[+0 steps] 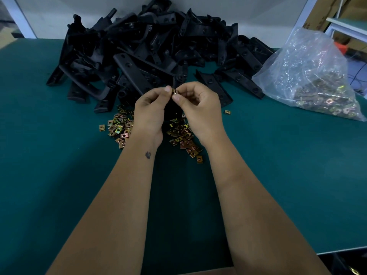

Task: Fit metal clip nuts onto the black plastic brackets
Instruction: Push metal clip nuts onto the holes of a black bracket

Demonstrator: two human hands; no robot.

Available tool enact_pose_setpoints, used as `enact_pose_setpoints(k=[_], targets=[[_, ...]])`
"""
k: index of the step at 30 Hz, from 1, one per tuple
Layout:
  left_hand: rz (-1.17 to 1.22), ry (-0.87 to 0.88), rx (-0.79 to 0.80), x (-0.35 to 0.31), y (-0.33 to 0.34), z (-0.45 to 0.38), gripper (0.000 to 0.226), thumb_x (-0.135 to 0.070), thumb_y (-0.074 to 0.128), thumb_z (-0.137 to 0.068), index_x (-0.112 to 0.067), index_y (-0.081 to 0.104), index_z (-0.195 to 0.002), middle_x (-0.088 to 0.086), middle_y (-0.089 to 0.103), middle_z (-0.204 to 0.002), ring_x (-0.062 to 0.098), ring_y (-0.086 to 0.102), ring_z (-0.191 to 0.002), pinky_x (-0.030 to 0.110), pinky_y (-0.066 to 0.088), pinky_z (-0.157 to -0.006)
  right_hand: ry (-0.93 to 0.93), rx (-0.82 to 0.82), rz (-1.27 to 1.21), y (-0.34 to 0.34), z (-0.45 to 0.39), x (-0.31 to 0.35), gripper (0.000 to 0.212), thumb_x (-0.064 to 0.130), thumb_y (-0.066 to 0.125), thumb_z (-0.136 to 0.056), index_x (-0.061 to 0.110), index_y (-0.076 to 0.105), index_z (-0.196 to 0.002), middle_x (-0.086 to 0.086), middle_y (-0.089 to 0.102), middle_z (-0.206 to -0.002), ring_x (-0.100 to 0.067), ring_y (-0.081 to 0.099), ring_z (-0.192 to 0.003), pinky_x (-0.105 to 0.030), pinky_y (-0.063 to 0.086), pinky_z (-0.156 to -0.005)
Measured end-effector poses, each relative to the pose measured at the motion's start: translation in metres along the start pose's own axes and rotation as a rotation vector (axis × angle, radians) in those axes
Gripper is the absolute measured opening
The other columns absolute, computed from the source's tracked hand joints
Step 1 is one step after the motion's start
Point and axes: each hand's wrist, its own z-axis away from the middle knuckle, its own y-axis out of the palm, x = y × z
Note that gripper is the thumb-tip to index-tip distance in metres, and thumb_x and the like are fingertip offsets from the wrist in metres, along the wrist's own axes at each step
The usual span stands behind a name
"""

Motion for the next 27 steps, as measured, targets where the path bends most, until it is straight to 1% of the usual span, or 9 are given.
enact_pose_setpoints(k=[3, 6, 9, 11, 13, 16, 20, 23, 27], targets=[[-0.005, 0.008, -0.017, 0.000, 0.002, 0.001, 0.021, -0.017, 0.065, -0.094, -0.020, 0.074, -0.076, 0.004, 0.072, -0.094, 0.029, 0.064, -0.112, 0.049, 0.047, -0.105, 0.010, -0.043, -0.059, -0.003, -0.001, -0.001, 0.010, 0.010, 0.071, -0.087, 0.019, 0.068, -0.087, 0.009, 0.069, -0.084, 0.000, 0.063, -0.079, -0.015, 0.050, -0.074], [0.025, 0.019, -0.046, -0.002, 0.001, -0.001, 0.015, -0.014, 0.065, -0.094, -0.021, 0.074, -0.085, 0.001, 0.074, -0.099, 0.020, 0.067, -0.105, 0.045, 0.051, -0.101, 0.132, -0.227, -0.070, -0.011, -0.006, -0.007, 0.011, 0.014, 0.072, -0.087, 0.024, 0.068, -0.086, 0.008, 0.069, -0.084, -0.001, 0.064, -0.078, -0.014, 0.049, -0.071], [0.102, 0.020, -0.038, -0.003, -0.003, -0.003, 0.018, -0.008, 0.064, -0.093, -0.021, 0.073, -0.086, -0.002, 0.074, -0.095, 0.013, 0.070, -0.093, 0.034, 0.057, -0.083, 0.328, -0.297, 0.139, -0.027, -0.012, -0.018, 0.007, 0.019, 0.071, -0.088, 0.022, 0.068, -0.093, 0.014, 0.063, -0.077, 0.000, 0.060, -0.073, -0.015, 0.044, -0.066], [0.140, 0.020, -0.041, -0.003, -0.005, -0.003, 0.017, -0.007, 0.064, -0.093, -0.020, 0.073, -0.087, -0.002, 0.074, -0.096, 0.014, 0.071, -0.092, 0.031, 0.056, -0.076, 0.370, -0.240, 0.340, -0.033, -0.012, -0.023, 0.014, 0.018, 0.067, -0.090, 0.018, 0.068, -0.104, 0.015, 0.060, -0.081, -0.003, 0.059, -0.078, -0.017, 0.041, -0.064], [0.161, 0.017, -0.063, -0.004, -0.005, -0.004, 0.018, -0.008, 0.064, -0.093, -0.021, 0.074, -0.086, -0.002, 0.075, -0.096, 0.014, 0.071, -0.092, 0.030, 0.056, -0.072, 0.315, -0.164, 0.544, -0.031, -0.010, -0.022, 0.024, 0.016, 0.063, -0.092, 0.017, 0.065, -0.116, 0.006, 0.059, -0.101, -0.014, 0.058, -0.092, -0.024, 0.041, -0.069], [0.148, -0.001, -0.110, -0.004, -0.005, -0.005, 0.024, -0.013, 0.064, -0.093, -0.027, 0.077, -0.078, -0.007, 0.074, -0.095, 0.015, 0.069, -0.099, 0.035, 0.055, -0.079, 0.202, -0.057, 0.690, -0.022, -0.006, -0.017, 0.025, 0.018, 0.059, -0.092, 0.020, 0.067, -0.116, -0.002, 0.052, -0.120, -0.022, 0.056, -0.101, -0.030, 0.045, -0.072], [0.193, -0.026, -0.127, -0.003, -0.005, -0.007, 0.025, -0.014, 0.061, -0.094, -0.026, 0.077, -0.080, -0.011, 0.072, -0.080, 0.008, 0.070, -0.081, 0.027, 0.054, -0.067, 0.144, 0.163, 0.790, -0.017, -0.004, -0.016, 0.022, 0.025, 0.062, -0.090, 0.019, 0.074, -0.108, -0.008, 0.053, -0.117, -0.028, 0.050, -0.113, -0.039, 0.049, -0.091], [0.221, -0.059, -0.152, -0.003, -0.007, -0.009, 0.021, -0.014, 0.059, -0.095, -0.022, 0.076, -0.086, -0.006, 0.069, -0.087, 0.010, 0.068, -0.080, 0.026, 0.054, -0.066, 0.130, 0.184, 0.762, -0.017, -0.003, -0.015, 0.019, 0.027, 0.067, -0.089, 0.024, 0.076, -0.105, -0.007, 0.051, -0.114, -0.028, 0.046, -0.115, -0.041, 0.044, -0.096], [0.212, -0.071, -0.157, -0.002, -0.008, -0.010, 0.020, -0.016, 0.059, -0.095, -0.023, 0.076, -0.088, -0.003, 0.067, -0.095, 0.011, 0.068, -0.083, 0.026, 0.053, -0.066, 0.124, 0.155, 0.698, -0.016, -0.002, -0.015, 0.007, 0.025, 0.071, -0.085, 0.023, 0.073, -0.091, -0.004, 0.055, -0.106, -0.024, 0.049, -0.110, -0.037, 0.045, -0.092]])
